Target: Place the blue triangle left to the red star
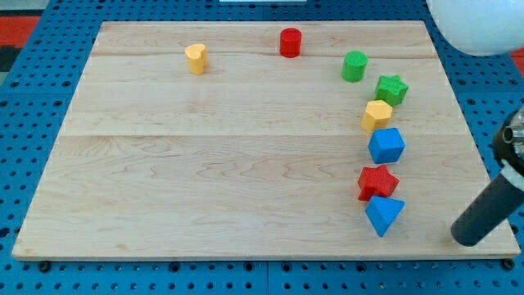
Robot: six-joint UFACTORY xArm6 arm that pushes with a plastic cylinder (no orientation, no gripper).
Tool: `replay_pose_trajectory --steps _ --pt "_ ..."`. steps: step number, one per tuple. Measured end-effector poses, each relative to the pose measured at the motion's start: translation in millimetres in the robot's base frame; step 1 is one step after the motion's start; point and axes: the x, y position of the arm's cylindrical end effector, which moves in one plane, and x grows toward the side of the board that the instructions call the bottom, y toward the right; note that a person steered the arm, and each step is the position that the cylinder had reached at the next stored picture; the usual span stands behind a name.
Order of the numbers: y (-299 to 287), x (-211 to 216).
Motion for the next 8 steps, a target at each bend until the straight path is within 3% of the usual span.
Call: replay_pose_trajectory --steps 3,5,6,7,8 --pt "-18 -5" --pt "-3 -41" --pt "-31 -45" --pt "-60 -34" --pt "-41 -31"
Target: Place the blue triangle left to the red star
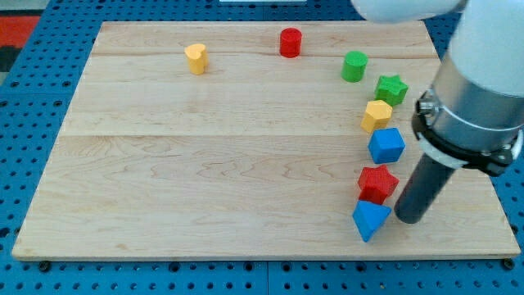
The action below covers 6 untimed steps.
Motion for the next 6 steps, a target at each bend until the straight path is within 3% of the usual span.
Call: replay_pose_trajectory --steps 2,4,6 --pt "-25 35" --pt "-70 12" --pt "-12 -41"
